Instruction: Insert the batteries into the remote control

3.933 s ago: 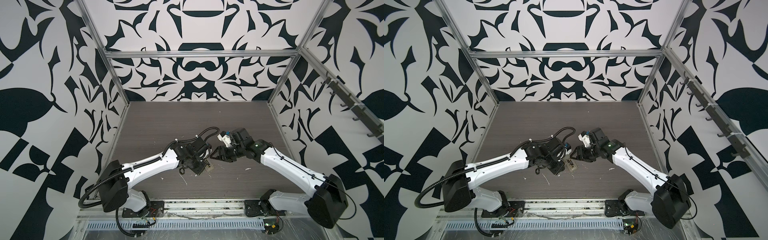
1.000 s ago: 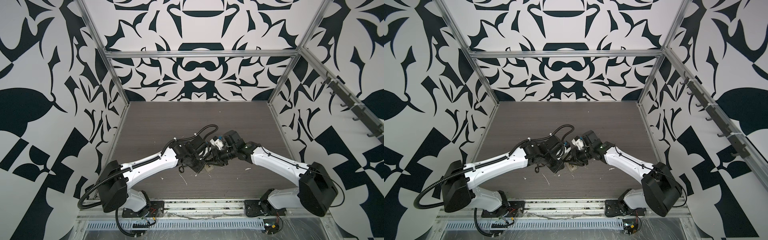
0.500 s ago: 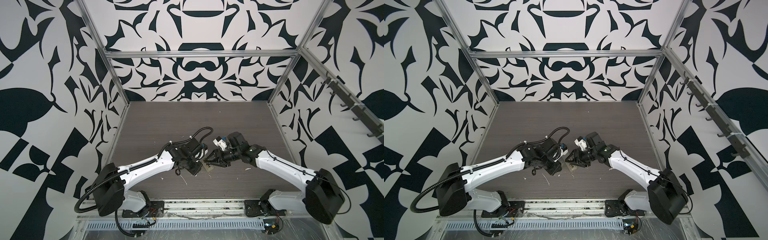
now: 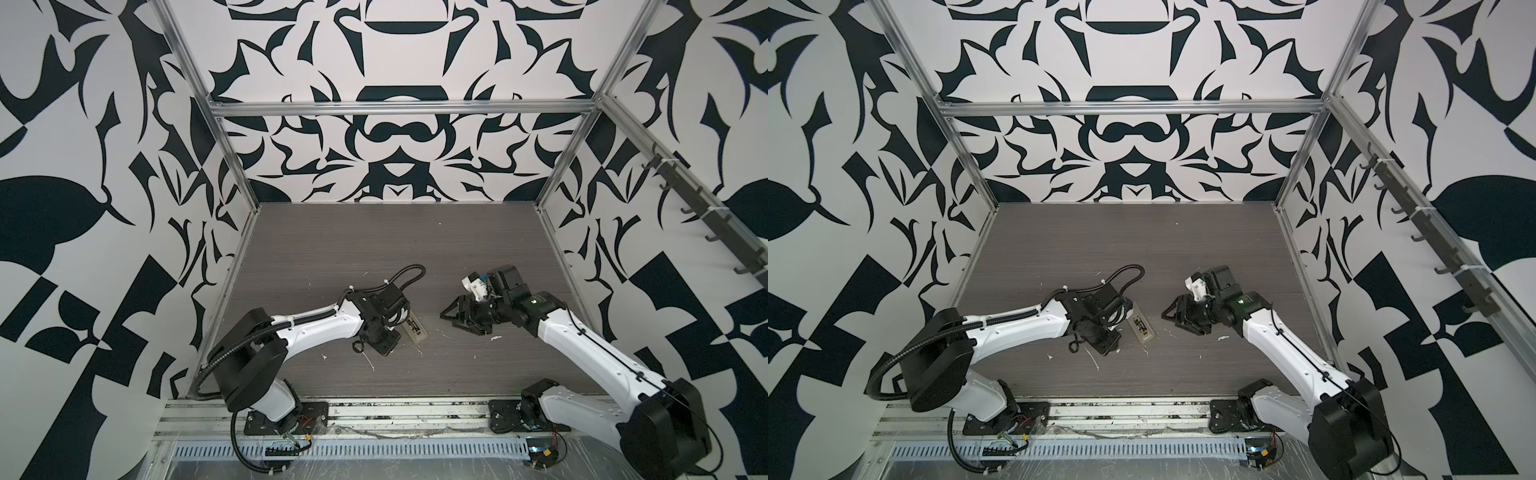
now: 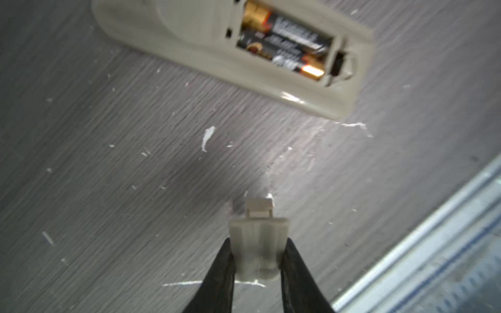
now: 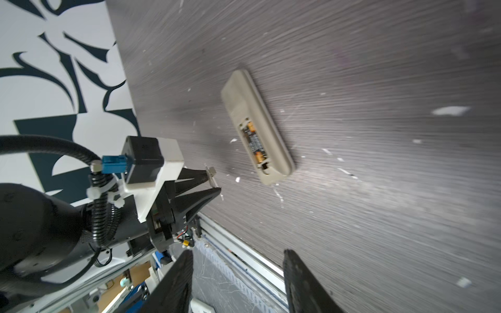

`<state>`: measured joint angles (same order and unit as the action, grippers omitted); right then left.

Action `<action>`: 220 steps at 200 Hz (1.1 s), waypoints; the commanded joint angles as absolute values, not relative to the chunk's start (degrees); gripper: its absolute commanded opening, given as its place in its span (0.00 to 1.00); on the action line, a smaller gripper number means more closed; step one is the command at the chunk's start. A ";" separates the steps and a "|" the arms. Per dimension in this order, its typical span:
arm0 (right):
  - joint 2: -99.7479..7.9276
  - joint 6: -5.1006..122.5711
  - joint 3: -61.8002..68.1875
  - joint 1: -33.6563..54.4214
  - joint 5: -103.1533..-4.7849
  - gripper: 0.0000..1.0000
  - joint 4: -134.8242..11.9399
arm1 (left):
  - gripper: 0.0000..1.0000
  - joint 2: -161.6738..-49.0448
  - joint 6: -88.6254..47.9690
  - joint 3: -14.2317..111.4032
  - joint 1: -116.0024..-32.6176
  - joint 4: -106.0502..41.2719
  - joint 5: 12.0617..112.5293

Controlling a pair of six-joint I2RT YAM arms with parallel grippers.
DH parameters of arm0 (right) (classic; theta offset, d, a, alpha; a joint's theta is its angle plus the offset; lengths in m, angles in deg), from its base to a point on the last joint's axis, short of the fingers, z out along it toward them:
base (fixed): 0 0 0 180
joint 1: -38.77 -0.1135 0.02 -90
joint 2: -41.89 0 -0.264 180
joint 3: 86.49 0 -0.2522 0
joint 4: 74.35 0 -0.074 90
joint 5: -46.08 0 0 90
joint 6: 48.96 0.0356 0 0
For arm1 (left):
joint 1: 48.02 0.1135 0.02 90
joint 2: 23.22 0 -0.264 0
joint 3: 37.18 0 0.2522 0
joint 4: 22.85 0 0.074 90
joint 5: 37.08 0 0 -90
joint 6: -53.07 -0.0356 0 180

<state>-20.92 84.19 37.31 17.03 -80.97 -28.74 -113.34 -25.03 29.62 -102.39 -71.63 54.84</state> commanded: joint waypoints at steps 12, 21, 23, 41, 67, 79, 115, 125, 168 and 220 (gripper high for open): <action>-22.36 79.02 32.23 18.38 -79.18 0.56 -24.46 | 0.38 -117.28 -21.99 31.04 -102.95 -72.68 52.92; -23.18 77.55 31.07 18.52 -78.72 0.56 -23.63 | 0.41 -118.29 -21.07 31.26 -103.33 -72.75 52.98; -23.40 77.08 30.77 18.61 -78.54 0.56 -23.27 | 0.42 -118.42 -20.86 31.39 -103.49 -72.69 52.94; -25.27 73.33 27.73 18.85 -76.66 0.57 -20.03 | 0.45 -120.14 -19.29 32.07 -104.92 -72.40 51.44; -26.83 68.23 23.32 19.07 -76.37 0.57 -17.62 | 0.51 -120.16 -15.00 32.95 -105.37 -72.30 51.06; -27.50 65.44 21.65 19.07 -75.84 0.57 -15.85 | 0.54 -118.71 -13.19 33.03 -105.36 -72.34 50.85; -29.87 58.65 18.29 18.81 -73.38 0.59 -11.81 | 0.76 -112.37 -7.99 32.13 -105.50 -73.15 51.06; -30.91 57.71 17.73 18.10 -72.11 0.60 -10.67 | 0.81 -109.31 -6.34 30.93 -105.40 -72.88 51.19; -35.22 55.92 15.60 8.38 -63.66 0.64 -10.55 | 0.84 -98.83 -1.85 25.63 -105.37 -70.79 52.90; -34.66 63.28 22.20 10.06 -67.72 0.65 -17.54 | 0.84 -107.77 -6.90 28.40 -105.40 -71.98 52.73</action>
<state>-36.74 59.58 19.85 8.05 -67.29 -14.64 -103.88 -5.17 27.04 -105.32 -70.72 52.69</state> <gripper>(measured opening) 0.646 0.840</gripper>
